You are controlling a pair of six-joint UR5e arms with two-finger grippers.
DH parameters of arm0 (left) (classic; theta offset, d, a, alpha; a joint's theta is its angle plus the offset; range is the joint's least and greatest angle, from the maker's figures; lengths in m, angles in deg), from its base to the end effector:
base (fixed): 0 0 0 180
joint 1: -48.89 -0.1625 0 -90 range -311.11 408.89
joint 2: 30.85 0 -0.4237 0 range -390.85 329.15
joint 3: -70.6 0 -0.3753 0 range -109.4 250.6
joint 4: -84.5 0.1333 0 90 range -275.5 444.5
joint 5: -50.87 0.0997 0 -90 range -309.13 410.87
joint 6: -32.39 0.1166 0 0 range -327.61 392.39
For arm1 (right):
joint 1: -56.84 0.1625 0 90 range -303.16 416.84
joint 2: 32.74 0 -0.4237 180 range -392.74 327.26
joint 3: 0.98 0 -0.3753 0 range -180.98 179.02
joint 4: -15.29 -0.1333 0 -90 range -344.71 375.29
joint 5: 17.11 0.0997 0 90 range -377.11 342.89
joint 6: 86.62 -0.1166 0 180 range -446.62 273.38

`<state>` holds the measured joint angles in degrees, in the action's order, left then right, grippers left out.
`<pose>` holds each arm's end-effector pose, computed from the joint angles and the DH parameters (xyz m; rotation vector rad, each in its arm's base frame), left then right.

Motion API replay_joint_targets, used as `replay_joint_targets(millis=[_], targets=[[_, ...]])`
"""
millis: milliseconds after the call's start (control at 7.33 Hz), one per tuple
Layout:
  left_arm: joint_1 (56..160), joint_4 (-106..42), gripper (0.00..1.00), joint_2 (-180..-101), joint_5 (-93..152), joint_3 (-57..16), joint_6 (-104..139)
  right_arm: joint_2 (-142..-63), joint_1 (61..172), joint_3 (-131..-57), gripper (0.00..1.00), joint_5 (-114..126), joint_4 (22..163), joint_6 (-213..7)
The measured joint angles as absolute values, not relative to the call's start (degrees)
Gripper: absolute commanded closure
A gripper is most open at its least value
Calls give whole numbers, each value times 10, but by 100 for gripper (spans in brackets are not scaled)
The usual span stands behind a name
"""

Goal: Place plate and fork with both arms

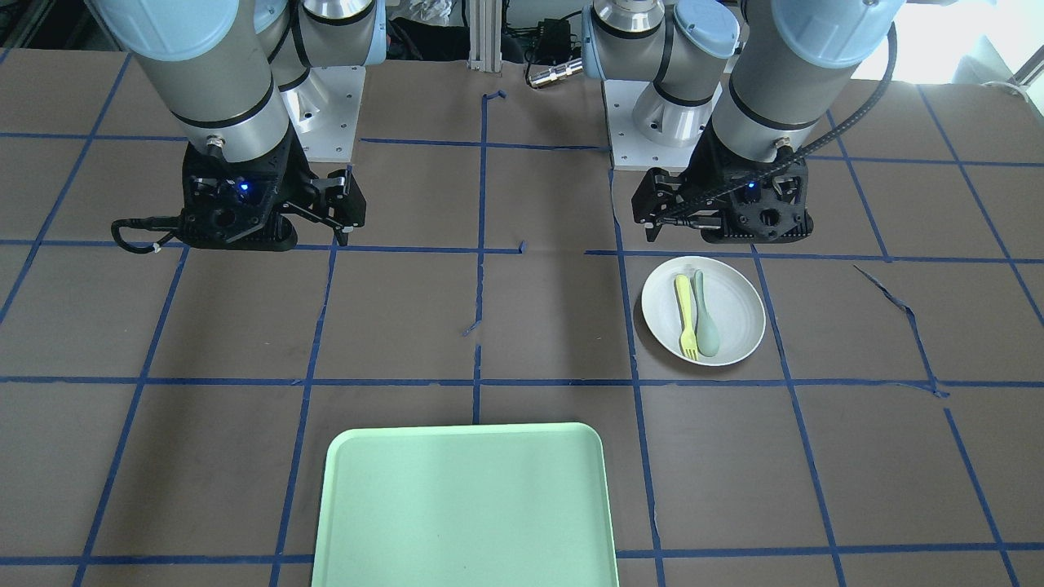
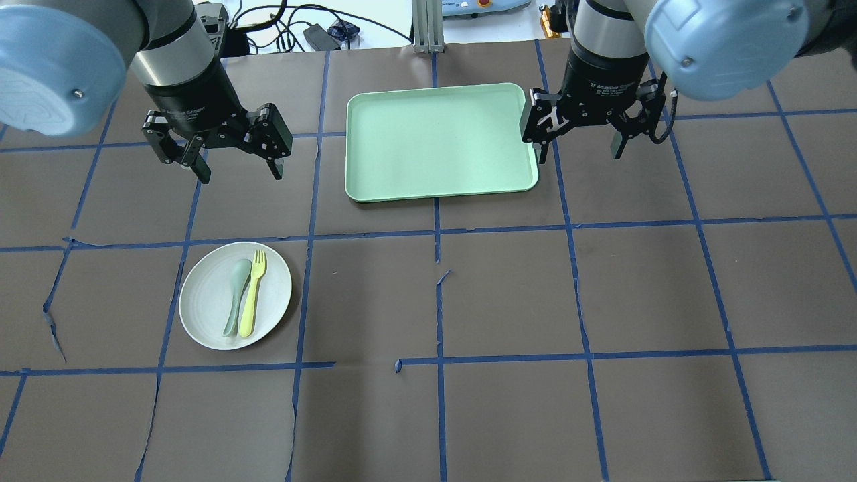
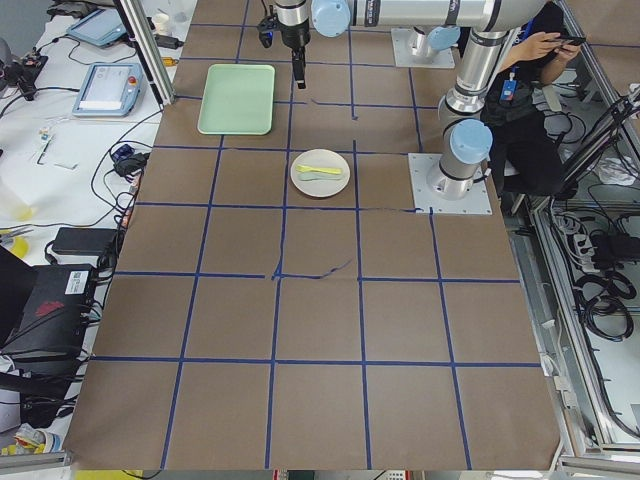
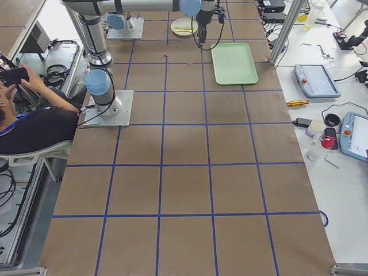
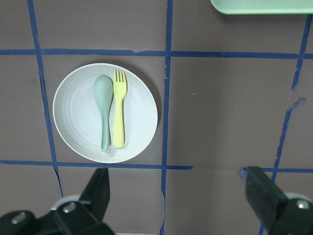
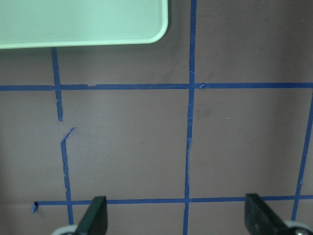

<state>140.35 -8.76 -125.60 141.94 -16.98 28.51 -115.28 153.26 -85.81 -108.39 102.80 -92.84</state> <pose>-0.1438 -0.4944 0.4438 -0.0644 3.1141 0.1505 0.1880 -0.5018 0.4431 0.0069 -3.1077 -0.1251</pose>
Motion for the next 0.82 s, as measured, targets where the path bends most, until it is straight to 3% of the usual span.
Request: replay_joint_targets(millis=[818], targets=[[1406,-84,0,-1262,1423,-170,283,-1153,1533,-859,0,-1089,1025,-928]])
